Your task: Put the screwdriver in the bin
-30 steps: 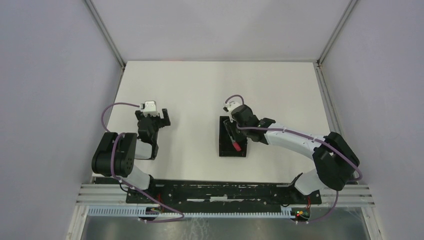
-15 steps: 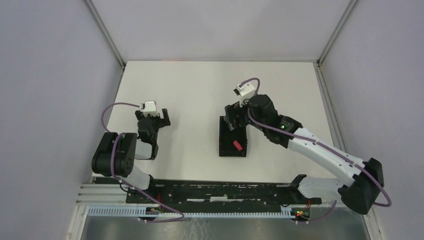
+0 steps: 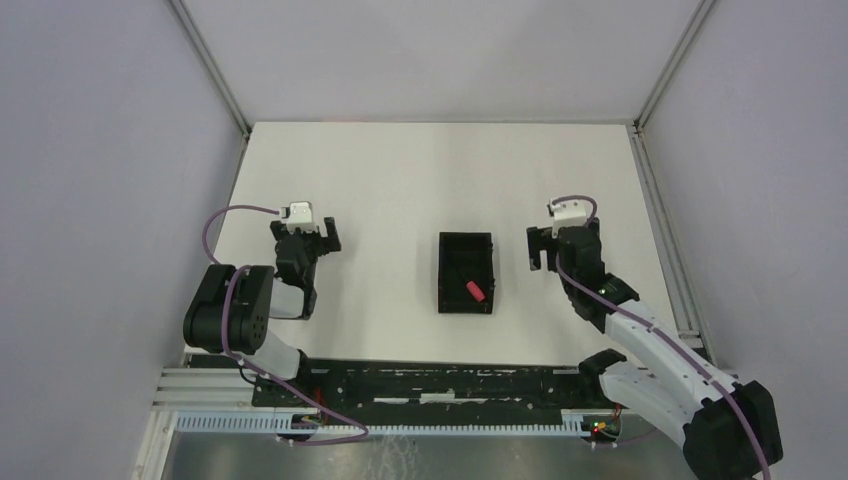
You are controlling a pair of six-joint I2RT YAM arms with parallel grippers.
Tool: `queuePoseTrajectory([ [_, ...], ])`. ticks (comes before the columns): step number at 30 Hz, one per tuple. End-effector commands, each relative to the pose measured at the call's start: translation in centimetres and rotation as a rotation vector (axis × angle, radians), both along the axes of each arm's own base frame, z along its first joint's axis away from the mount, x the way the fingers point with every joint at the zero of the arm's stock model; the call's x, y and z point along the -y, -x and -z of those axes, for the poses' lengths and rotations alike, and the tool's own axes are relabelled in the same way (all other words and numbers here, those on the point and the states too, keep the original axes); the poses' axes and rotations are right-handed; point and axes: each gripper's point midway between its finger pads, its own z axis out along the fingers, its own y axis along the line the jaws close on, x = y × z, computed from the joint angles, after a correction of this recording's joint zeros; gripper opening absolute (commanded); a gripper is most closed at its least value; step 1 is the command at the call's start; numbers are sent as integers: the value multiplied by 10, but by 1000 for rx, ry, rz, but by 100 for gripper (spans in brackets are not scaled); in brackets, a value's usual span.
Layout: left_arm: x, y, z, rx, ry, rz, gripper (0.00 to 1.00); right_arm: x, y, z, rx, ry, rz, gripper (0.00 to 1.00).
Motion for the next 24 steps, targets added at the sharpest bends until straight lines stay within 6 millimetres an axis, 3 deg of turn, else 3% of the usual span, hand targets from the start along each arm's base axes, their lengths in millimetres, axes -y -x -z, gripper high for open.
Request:
queuePoseTrajectory([
  [1, 1, -3, -13, 48, 18, 3, 100, 31, 2, 15, 117, -24, 133, 98],
  [5, 1, -4, -14, 49, 18, 3, 100, 37, 11, 42, 152, -48, 153, 98],
  [9, 1, -4, -14, 49, 18, 3, 100, 42, 17, 55, 158, -43, 160, 98],
  [24, 1, -5, -13, 45, 19, 2, 100, 47, 21, 55, 196, -48, 174, 98],
])
